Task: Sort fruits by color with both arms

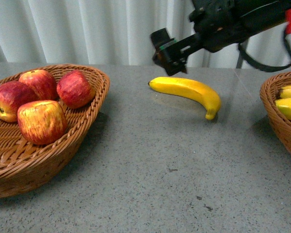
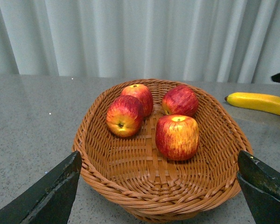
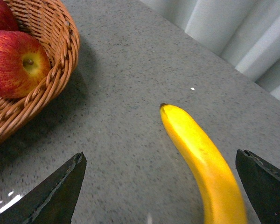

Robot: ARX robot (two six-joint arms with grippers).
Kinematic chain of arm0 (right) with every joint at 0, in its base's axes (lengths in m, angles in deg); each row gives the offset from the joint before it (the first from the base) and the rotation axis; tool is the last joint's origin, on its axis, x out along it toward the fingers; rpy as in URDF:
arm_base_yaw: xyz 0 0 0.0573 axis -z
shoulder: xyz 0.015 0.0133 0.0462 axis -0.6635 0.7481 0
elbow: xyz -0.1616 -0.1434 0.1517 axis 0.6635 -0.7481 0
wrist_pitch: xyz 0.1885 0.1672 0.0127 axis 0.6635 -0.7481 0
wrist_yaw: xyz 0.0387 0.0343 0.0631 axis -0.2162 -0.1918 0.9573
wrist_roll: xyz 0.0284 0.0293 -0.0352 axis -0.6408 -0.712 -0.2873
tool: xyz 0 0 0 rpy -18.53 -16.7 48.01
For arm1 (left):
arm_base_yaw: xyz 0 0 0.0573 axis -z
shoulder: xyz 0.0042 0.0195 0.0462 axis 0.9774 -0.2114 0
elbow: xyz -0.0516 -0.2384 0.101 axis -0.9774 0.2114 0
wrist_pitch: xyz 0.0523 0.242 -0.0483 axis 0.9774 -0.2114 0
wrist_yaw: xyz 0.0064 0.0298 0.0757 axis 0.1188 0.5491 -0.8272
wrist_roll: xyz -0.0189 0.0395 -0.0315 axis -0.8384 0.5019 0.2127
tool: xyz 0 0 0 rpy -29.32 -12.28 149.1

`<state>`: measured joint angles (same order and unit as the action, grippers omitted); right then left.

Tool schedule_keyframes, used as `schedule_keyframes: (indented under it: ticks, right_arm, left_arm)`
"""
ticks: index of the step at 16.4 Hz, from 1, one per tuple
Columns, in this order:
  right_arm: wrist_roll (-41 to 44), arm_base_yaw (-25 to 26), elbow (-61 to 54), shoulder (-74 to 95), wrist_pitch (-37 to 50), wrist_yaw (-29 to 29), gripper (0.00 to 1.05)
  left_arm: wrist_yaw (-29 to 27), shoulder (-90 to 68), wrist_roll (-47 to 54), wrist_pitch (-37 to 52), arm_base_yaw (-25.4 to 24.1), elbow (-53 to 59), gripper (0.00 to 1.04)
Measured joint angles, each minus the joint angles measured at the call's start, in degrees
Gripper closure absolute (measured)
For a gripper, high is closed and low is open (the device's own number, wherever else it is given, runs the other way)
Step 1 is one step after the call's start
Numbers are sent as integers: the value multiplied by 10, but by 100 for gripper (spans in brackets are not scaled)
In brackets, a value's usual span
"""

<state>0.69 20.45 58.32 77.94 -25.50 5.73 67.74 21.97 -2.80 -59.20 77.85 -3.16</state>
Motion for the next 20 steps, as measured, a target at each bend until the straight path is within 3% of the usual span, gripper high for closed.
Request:
schedule_keyframes:
  ticks: [6,7,8,16,20]
  right_arm:
    - [-53,-30,165,147,-57,-59,7]
    - [-94,-20,255,209,-126,-100,7]
    - [-94,-18,265,212,-130,-100,7]
    - [5,-2,299,251,-138,-76,7]
    - [41,-4,319,262,-190,-88,7]
  left_arm:
    - [0,0,0,0,0,0,7]
    - [0,0,0,0,0,0,7]
    - [0,0,0,0,0,0,7]
    - [0,0,0,0,0,0,7]
    - [0,0,0,0,0,0,7]
